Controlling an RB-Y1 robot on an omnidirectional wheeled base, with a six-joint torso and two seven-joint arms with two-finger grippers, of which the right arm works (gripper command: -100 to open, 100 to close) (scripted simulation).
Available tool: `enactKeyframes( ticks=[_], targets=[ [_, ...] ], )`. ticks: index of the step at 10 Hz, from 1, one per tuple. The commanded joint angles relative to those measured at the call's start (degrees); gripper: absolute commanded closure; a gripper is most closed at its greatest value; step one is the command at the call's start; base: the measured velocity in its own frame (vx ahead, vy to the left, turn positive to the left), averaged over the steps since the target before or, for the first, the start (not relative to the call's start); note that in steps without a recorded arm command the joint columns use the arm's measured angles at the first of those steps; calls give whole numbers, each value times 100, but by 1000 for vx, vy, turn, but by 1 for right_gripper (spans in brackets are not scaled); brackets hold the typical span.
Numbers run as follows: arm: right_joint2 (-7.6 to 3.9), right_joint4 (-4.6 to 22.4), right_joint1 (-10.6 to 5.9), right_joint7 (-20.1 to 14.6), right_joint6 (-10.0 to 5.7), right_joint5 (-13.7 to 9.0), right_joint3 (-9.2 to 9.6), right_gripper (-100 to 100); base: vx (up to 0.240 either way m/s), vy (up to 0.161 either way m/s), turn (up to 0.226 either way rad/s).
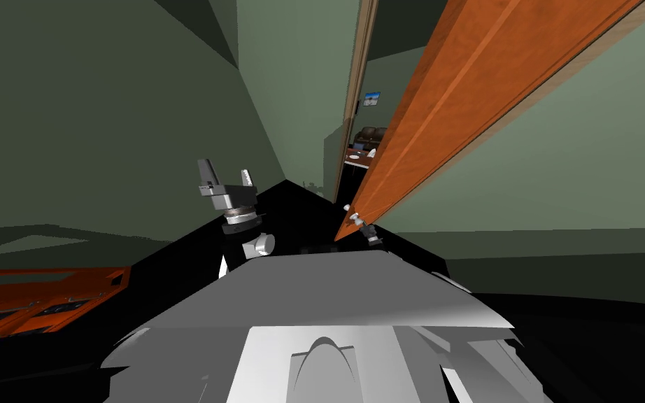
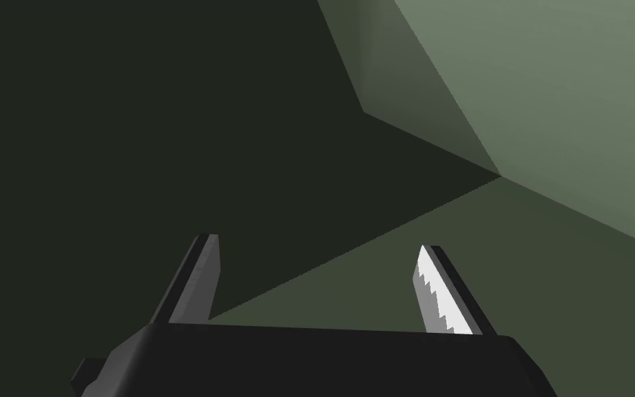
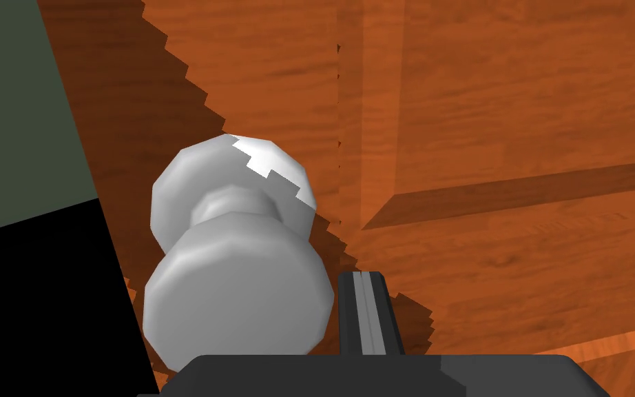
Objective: Pull the door open
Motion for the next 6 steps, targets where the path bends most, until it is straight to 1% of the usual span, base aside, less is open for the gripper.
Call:
enactKeyframes(
  ticks=[1, 3, 5, 6],
  targets=[
    [144, -20, 14, -18, -87, 102, 187, -100, -49, -33, 43],
    [144, -20, 14, -18, -87, 102, 187, -100, -21, -32, 13],
    [144, -20, 14, -18, -87, 102, 187, -100, 6, 6, -1],
    [133, -8, 18, -42, -117, 111, 214, -100, -41, -9, 31]
  ],
)
